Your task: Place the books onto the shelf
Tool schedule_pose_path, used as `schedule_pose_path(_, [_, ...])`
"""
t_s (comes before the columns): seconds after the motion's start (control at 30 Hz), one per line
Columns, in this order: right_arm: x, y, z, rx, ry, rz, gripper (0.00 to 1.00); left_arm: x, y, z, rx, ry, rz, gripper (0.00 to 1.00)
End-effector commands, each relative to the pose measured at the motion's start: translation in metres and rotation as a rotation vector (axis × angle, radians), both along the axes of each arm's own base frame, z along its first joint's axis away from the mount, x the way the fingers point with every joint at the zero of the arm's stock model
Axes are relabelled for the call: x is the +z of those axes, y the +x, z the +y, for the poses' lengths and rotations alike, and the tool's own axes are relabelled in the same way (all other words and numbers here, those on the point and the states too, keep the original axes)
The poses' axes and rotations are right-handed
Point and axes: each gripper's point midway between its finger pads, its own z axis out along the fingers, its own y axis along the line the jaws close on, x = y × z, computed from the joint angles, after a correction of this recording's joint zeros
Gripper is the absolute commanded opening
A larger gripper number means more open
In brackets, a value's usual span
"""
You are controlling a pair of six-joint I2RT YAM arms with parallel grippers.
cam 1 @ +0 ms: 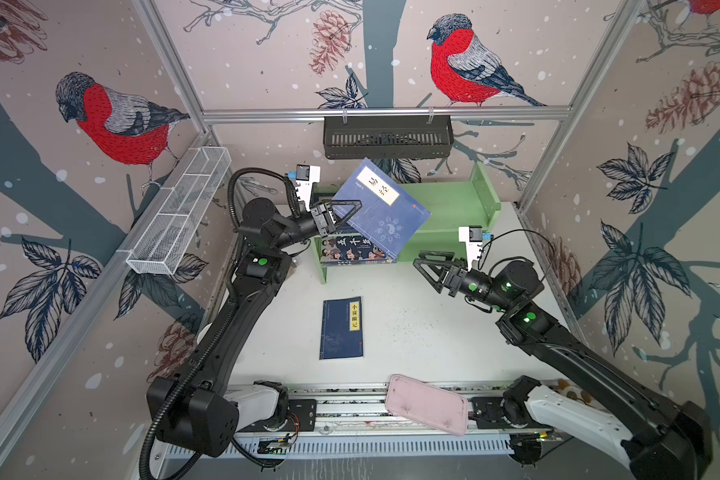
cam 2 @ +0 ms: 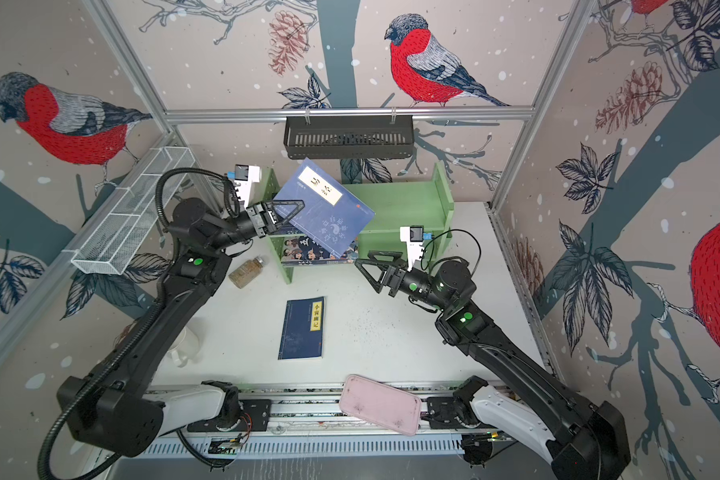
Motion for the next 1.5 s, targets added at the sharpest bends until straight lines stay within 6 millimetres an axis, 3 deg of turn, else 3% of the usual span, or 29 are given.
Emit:
schedule_pose_path(0.0, [0.016,0.006,0.002,-0.015,0.070,-0.035,0.89,0.020,-0.015,0.002,-0.033,-0.047,-0.068,0.00])
schedule_pose_path(0.27, [0.031,0.002,0.023,0.061,0.123,-0.067,0.88,0.009,-0.017,0.004,-0.030,-0.072,-0.026,0.00])
schedule_pose_path(0.43, [0.030,0.003,0.034,0.086,0.116,-0.067,0.87,0.002,-0.019,0.006,-0.028,-0.080,-0.008,0.00])
schedule_pose_path(0.63, [0.033,0.007,0.038,0.092,0.134,-0.074,0.76,-0.008,-0.015,0.006,-0.020,-0.089,0.032,0.00])
schedule_pose_path(0.87, [0.037,0.016,0.042,0.099,0.130,-0.083,0.47,-0.022,-0.006,0.006,-0.008,-0.102,0.070,0.00])
schedule_pose_path(0.93, [0.037,0.022,0.042,0.103,0.130,-0.076,0.28,-0.022,-0.006,0.006,-0.004,-0.103,0.071,0.00])
schedule_pose_path(1.03, [0.045,0.026,0.041,0.119,0.138,-0.088,0.07,-0.038,-0.003,0.005,0.000,-0.089,0.095,0.00])
schedule_pose_path(1.07, [0.039,0.034,0.044,0.125,0.123,-0.074,0.03,-0.040,-0.002,0.005,0.002,-0.079,0.089,0.04])
schedule_pose_path(1.17, [0.039,0.044,0.039,0.151,0.112,-0.059,0.01,-0.047,-0.001,0.006,0.012,-0.037,0.061,0.45])
schedule_pose_path(1.23, [0.040,0.047,0.035,0.201,0.101,-0.061,0.01,-0.050,-0.001,0.010,0.027,0.007,0.013,0.62])
schedule_pose_path(1.3, [0.041,0.047,0.033,0.270,0.078,-0.065,0.01,-0.053,0.002,0.016,0.066,0.043,0.002,0.71])
schedule_pose_path(1.37, [0.043,0.046,0.034,0.337,0.050,-0.065,0.01,-0.060,0.006,0.022,0.091,0.070,0.007,0.72])
schedule_pose_path(1.47, [0.041,0.047,0.040,0.425,-0.010,-0.041,0.01,-0.054,0.007,0.026,0.105,0.099,-0.002,0.70])
